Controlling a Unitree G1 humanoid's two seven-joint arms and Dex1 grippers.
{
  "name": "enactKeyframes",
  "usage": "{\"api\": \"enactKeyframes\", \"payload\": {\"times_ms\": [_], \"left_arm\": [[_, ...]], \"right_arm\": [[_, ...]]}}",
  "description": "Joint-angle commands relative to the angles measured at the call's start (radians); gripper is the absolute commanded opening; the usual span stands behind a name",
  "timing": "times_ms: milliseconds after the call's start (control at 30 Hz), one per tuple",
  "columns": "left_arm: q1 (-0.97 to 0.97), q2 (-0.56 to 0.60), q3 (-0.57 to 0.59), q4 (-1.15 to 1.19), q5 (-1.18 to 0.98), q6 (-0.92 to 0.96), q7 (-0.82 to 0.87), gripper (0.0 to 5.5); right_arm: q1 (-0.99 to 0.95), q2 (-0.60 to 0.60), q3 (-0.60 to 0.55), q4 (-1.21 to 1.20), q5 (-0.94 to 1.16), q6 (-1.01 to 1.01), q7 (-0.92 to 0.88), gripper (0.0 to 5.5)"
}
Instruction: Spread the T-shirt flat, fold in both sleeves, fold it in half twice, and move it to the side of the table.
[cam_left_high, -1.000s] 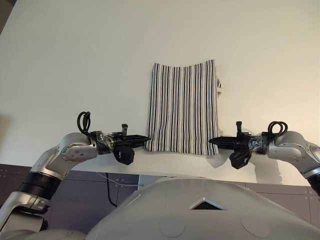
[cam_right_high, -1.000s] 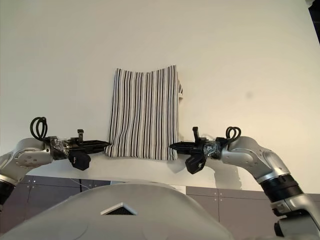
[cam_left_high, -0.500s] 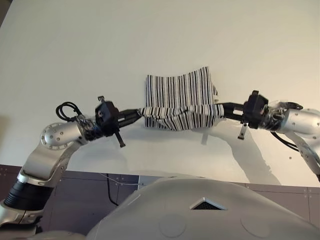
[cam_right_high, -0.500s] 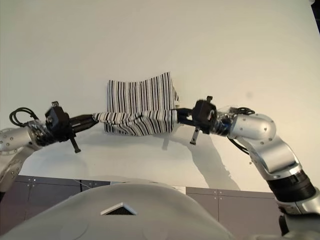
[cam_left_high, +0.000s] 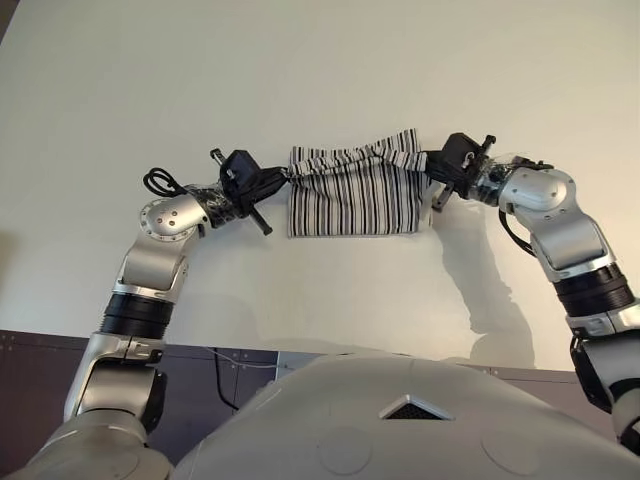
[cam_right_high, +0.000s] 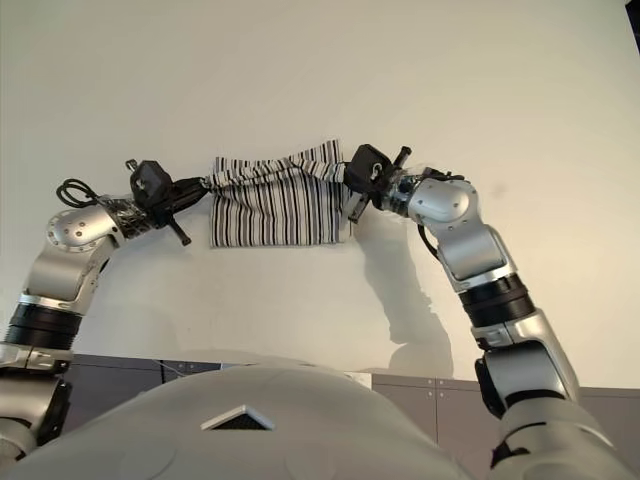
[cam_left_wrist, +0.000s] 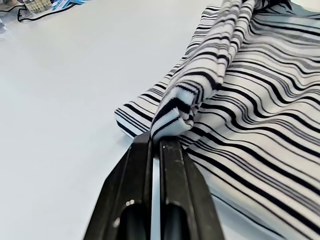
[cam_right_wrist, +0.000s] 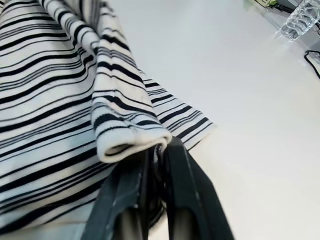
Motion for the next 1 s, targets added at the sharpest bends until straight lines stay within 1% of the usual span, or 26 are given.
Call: {"api": "enactKeyframes", "payload": {"times_ms": [33,167,233,333,400,467,533,600,667,700,767,800,867,933,1000], "left_arm": [[-0.064,-0.068,-0.001,0.081,0.047,-0.048,0.006,0.64],[-0.128,-0.14,0.041,0.209,0.081,-0.083,0.083,1.1],[-0.178,-0.169,0.071,0.292,0.071,-0.08,0.096,1.1],[-0.24,-0.2,0.106,0.427,0.073,-0.059,0.115,1.1],[-0.25,-0.21,0.122,0.477,0.078,-0.051,0.125,1.1],[-0.244,-0.23,0.147,0.509,0.072,-0.04,0.157,1.1],[-0.233,-0.248,0.169,0.525,0.075,-0.039,0.199,1.1],[-0.213,-0.279,0.219,0.501,0.04,-0.033,0.247,1.1],[-0.196,-0.322,0.282,0.456,-0.008,-0.028,0.305,1.1],[-0.19,-0.343,0.31,0.432,-0.026,-0.026,0.339,1.1],[-0.186,-0.4,0.371,0.378,-0.062,-0.026,0.438,1.1],[-0.185,-0.426,0.393,0.354,-0.073,-0.026,0.484,1.1],[-0.181,-0.473,0.415,0.31,-0.082,-0.018,0.555,1.1],[-0.163,-0.513,0.407,0.265,-0.074,-0.012,0.589,1.1],[-0.154,-0.533,0.397,0.247,-0.061,-0.007,0.607,1.1]], "right_arm": [[-0.031,0.034,-0.018,0.052,-0.052,-0.044,-0.014,1.14],[-0.069,0.099,-0.039,0.145,-0.075,-0.067,-0.05,1.77],[-0.12,0.149,-0.038,0.24,-0.102,-0.078,-0.084,2.13],[-0.218,0.224,-0.057,0.446,-0.148,-0.105,-0.186,2.18],[-0.254,0.255,-0.086,0.531,-0.154,-0.116,-0.244,2.18],[-0.27,0.302,-0.147,0.56,-0.13,-0.102,-0.33,2.18],[-0.259,0.358,-0.208,0.476,-0.073,-0.109,-0.361,2.18],[-0.208,0.406,-0.171,0.28,0.001,-0.089,-0.25,2.18],[-0.157,0.414,-0.071,0.151,0.018,-0.04,-0.123,2.18],[-0.143,0.409,-0.029,0.141,-0.006,-0.018,-0.095,2.18],[-0.147,0.4,0.032,0.242,-0.099,0.068,-0.115,2.18],[-0.154,0.407,0.025,0.303,-0.122,0.113,-0.157,2.18],[-0.173,0.435,-0.034,0.4,-0.13,0.197,-0.251,2.18],[-0.201,0.476,-0.137,0.467,-0.078,0.272,-0.343,2.18],[-0.258,0.524,-0.311,0.556,0.006,0.3,-0.51,2.18]]}}
